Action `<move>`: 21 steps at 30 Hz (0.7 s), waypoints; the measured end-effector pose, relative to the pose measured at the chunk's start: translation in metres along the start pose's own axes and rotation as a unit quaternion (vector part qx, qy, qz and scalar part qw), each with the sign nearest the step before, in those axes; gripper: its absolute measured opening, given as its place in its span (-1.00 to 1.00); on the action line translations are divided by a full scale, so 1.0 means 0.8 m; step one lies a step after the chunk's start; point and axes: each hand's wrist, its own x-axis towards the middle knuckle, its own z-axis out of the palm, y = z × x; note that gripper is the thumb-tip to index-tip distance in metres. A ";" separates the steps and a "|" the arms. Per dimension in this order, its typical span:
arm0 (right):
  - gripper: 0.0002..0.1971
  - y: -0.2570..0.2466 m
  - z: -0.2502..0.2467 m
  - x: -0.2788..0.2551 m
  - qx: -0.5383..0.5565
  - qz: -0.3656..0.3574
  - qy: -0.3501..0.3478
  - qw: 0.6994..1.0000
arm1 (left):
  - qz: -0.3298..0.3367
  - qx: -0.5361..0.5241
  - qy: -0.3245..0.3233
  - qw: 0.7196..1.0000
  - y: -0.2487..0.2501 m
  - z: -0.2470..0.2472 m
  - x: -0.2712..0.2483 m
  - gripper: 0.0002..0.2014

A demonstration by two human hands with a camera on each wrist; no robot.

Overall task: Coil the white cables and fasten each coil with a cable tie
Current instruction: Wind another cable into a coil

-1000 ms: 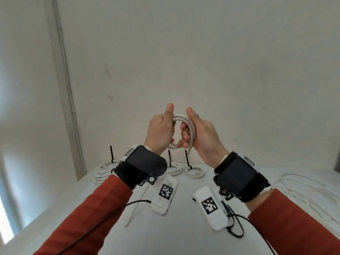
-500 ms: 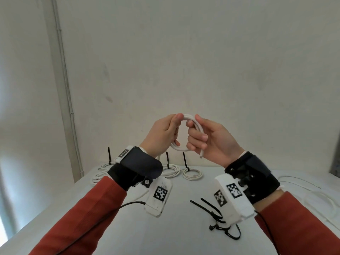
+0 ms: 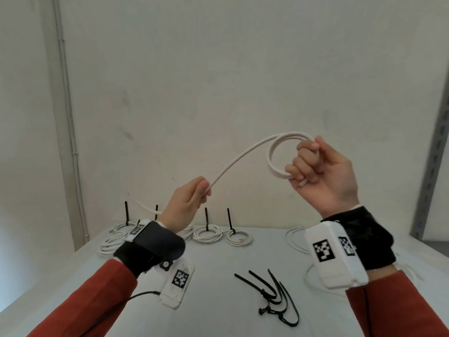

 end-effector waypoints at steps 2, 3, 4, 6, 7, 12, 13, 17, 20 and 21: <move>-0.71 -0.013 -0.004 -0.007 -0.001 -0.039 0.017 0.999 | 0.010 0.048 0.010 0.999 -0.017 -0.008 -0.006 -0.73; -0.70 -0.017 -0.004 -0.011 0.001 -0.059 0.027 0.998 | 0.021 0.070 0.009 0.997 -0.022 -0.012 -0.009 -0.74; -0.68 -0.018 -0.005 -0.013 0.001 -0.081 0.042 0.996 | 0.035 0.093 0.007 0.995 -0.026 -0.014 -0.011 -0.74; -0.64 -0.018 -0.005 -0.017 0.001 -0.128 0.073 0.989 | 0.064 0.156 -0.010 0.986 -0.027 -0.016 -0.014 -0.66; -0.63 -0.017 -0.004 -0.018 0.004 -0.151 0.085 0.985 | 0.073 0.205 -0.028 0.976 -0.026 -0.014 -0.016 -0.60; -0.70 -0.015 -0.009 -0.007 0.008 -0.231 0.149 0.961 | 0.215 0.411 -0.117 0.878 -0.011 0.002 -0.030 -0.75; -0.75 -0.014 -0.011 -0.002 -0.008 -0.240 0.168 0.956 | 0.235 0.430 -0.134 0.862 -0.004 0.007 -0.033 -0.72; -0.76 -0.003 -0.031 0.020 -0.102 -0.230 0.238 0.938 | 0.316 0.444 -0.138 0.827 0.018 0.012 -0.039 -0.61; -0.75 0.017 -0.048 0.031 -0.239 -0.203 0.277 0.908 | 0.334 0.429 -0.126 0.830 0.036 0.002 -0.032 -0.60; -0.75 0.026 -0.050 0.032 -0.317 -0.189 0.287 0.884 | 0.333 0.433 -0.127 0.828 0.045 -0.002 -0.029 -0.71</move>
